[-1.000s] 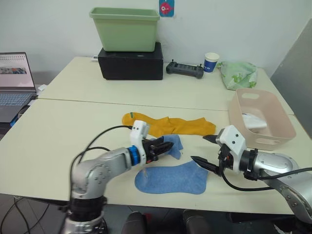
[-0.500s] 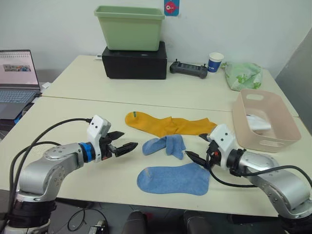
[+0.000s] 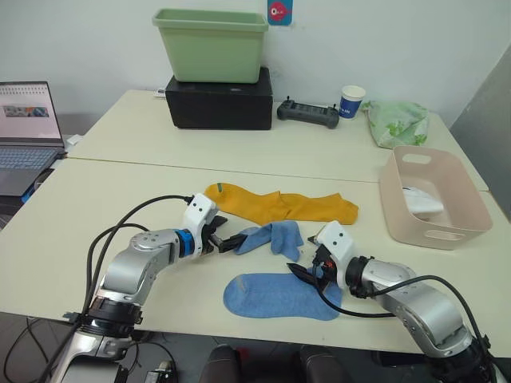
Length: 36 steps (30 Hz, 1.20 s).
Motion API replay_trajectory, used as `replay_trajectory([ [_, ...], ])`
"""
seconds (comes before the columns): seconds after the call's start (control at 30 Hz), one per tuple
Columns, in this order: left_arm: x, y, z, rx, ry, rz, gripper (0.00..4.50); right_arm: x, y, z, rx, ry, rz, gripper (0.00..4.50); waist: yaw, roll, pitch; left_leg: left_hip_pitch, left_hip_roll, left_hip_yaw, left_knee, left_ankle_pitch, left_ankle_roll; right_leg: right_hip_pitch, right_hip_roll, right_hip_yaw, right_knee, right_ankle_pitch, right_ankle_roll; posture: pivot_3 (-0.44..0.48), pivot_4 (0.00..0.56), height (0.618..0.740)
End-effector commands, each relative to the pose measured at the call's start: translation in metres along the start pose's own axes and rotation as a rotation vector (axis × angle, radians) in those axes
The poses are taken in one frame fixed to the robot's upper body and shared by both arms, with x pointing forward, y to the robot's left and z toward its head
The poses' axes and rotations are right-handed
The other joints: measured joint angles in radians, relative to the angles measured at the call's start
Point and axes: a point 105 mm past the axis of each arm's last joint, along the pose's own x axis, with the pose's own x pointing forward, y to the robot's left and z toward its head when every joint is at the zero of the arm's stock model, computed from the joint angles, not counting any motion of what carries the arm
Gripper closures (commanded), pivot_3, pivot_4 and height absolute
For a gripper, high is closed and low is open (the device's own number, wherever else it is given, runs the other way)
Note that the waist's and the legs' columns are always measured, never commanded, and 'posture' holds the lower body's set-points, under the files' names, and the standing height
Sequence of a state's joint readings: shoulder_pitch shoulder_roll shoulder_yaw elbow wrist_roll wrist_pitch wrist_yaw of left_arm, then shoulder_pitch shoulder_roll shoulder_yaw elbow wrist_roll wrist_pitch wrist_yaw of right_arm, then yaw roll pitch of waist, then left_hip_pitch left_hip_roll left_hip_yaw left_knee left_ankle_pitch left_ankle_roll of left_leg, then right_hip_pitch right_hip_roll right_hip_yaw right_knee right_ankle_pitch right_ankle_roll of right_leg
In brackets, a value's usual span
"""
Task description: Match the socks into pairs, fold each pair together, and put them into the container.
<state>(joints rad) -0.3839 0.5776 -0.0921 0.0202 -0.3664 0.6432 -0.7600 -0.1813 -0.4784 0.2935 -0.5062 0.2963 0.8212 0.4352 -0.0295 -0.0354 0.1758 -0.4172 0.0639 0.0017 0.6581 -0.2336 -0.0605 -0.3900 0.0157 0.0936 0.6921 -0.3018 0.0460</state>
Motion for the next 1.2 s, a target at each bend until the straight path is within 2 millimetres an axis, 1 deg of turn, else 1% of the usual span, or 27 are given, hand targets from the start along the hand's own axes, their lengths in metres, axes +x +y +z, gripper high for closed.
replay_trajectory([
  [0.03, 0.011, -0.016, -0.017, -0.011, 0.078, -0.096, 0.63, 0.008, -0.004, 0.008, 0.04, -0.024, -0.021, 0.18, 0.0, 0.0, 0.0, 0.0, 0.0, 0.0, 0.0, 0.0, 0.0, 0.0, 0.0, 0.0, 0.0, 0.0, 0.0, 0.0, 0.15, 0.719],
  [0.13, 0.014, -0.022, -0.024, -0.024, 0.103, -0.117, 1.49, 0.011, -0.002, 0.005, 0.048, -0.003, -0.019, 0.91, 0.001, 0.001, -0.001, 0.0, -0.001, 0.0, 0.0, 0.0, 0.0, 0.0, 0.0, 0.001, 0.0, 0.0, 0.001, 0.0, 0.15, 0.719],
  [0.2, 0.014, -0.025, -0.028, -0.028, 0.118, -0.13, 2.14, 0.012, -0.003, 0.003, 0.041, 0.011, -0.027, 1.7, 0.002, 0.001, -0.001, 0.0, -0.001, 0.001, 0.0, 0.0, 0.0, 0.001, -0.001, 0.0, -0.002, 0.0, 0.001, 0.0, 0.15, 0.719],
  [0.23, 0.015, -0.027, -0.03, -0.027, 0.123, -0.138, 2.4, 0.012, -0.004, 0.002, 0.038, 0.014, -0.032, 2.0, 0.002, 0.001, -0.001, 0.0, -0.001, 0.001, 0.0, 0.0, 0.0, 0.001, -0.001, 0.001, -0.002, 0.0, 0.001, 0.0, 0.15, 0.719],
  [0.3, 0.015, -0.029, -0.031, -0.025, 0.126, -0.143, 3.01, 0.012, -0.004, 0.002, 0.035, 0.016, -0.036, 2.75, 0.001, 0.001, -0.001, 0.0, -0.001, 0.001, 0.0, -0.001, 0.001, 0.001, -0.001, 0.001, -0.003, 0.0, 0.001, 0.0, 0.15, 0.719],
  [0.43, 0.013, -0.033, -0.032, -0.035, 0.126, -0.159, 4.16, 0.006, -0.008, 0.004, -0.005, 0.021, -0.046, 4.24, 0.001, 0.001, -0.001, 0.0, -0.001, 0.001, 0.0, -0.001, 0.001, 0.001, -0.001, 0.0, -0.003, 0.0, 0.001, 0.0, 0.15, 0.719],
  [0.47, 0.013, -0.034, -0.032, -0.038, 0.125, -0.163, 4.46, 0.005, -0.008, 0.004, -0.014, 0.021, -0.045, 4.5, 0.001, 0.001, -0.001, 0.0, -0.001, 0.001, 0.0, -0.001, 0.001, 0.001, -0.001, 0.001, -0.003, 0.0, 0.001, 0.0, 0.15, 0.719],
  [0.53, 0.013, -0.035, -0.03, -0.042, 0.116, -0.169, 4.49, 0.002, -0.009, 0.006, -0.036, 0.022, -0.045, 4.5, 0.001, 0.001, -0.001, 0.0, -0.001, 0.001, 0.0, -0.001, 0.001, 0.001, -0.001, 0.001, -0.003, 0.0, 0.001, 0.0, 0.15, 0.719],
  [0.6, 0.012, -0.035, -0.024, -0.051, 0.085, -0.168, 4.49, -0.002, -0.011, 0.007, -0.085, 0.028, -0.047, 4.5, 0.001, 0.001, -0.001, 0.0, -0.001, 0.001, 0.0, -0.001, 0.001, 0.001, -0.001, 0.001, -0.003, 0.0, 0.001, 0.0, 0.15, 0.719],
  [0.73, 0.002, -0.018, -0.01, -0.043, 0.011, -0.092, 4.49, -0.012, -0.017, 0.012, -0.238, 0.045, -0.044, 4.5, -0.001, 0.002, -0.001, 0.0, -0.001, 0.001, 0.0, -0.001, 0.002, 0.001, -0.001, 0.001, -0.003, 0.0, 0.001, 0.0, 0.15, 0.719],
  [0.8, -0.002, -0.012, -0.006, -0.038, -0.005, -0.066, 4.49, -0.015, -0.019, 0.014, -0.283, 0.05, -0.04, 4.5, -0.001, 0.002, -0.001, -0.001, -0.001, 0.001, 0.0, -0.002, 0.004, 0.001, -0.001, 0.001, -0.004, -0.002, 0.001, 0.0, 0.15, 0.719],
  [0.9, -0.013, -0.003, 0.0, -0.034, -0.026, -0.017, 4.49, -0.02, -0.023, 0.017, -0.363, 0.066, -0.022, 4.5, 0.0, 0.002, -0.001, -0.002, -0.001, 0.001, 0.0, -0.007, 0.011, 0.0, -0.001, 0.001, -0.005, -0.001, -0.001, 0.0, 0.15, 0.719],
  [0.97, -0.02, 0.001, 0.003, -0.032, -0.034, 0.008, 4.49, -0.024, -0.024, 0.017, -0.462, 0.103, 0.011, 4.5, -0.002, 0.002, -0.001, -0.002, 0.0, 0.0, 0.0, -0.012, 0.018, 0.0, 0.0, 0.001, -0.005, -0.004, -0.001, 0.0, 0.15, 0.719],
  [1.07, -0.024, -0.004, 0.003, -0.029, -0.032, 0.007, 4.49, -0.026, -0.028, 0.014, -0.544, 0.153, 0.039, 4.5, -0.003, 0.002, -0.001, -0.002, 0.0, 0.0, 0.0, -0.017, 0.028, 0.0, 0.0, 0.0, -0.005, -0.011, -0.003, 0.0, 0.15, 0.719],
  [1.2, -0.024, -0.019, -0.005, -0.038, -0.019, -0.01, 4.49, -0.03, -0.038, 0.014, -0.575, 0.214, 0.06, 4.5, 0.0, 0.002, -0.001, -0.002, 0.0, -0.001, 0.0, -0.019, 0.03, 0.0, -0.001, -0.001, -0.005, -0.016, -0.005, 0.0, 0.15, 0.719],
])
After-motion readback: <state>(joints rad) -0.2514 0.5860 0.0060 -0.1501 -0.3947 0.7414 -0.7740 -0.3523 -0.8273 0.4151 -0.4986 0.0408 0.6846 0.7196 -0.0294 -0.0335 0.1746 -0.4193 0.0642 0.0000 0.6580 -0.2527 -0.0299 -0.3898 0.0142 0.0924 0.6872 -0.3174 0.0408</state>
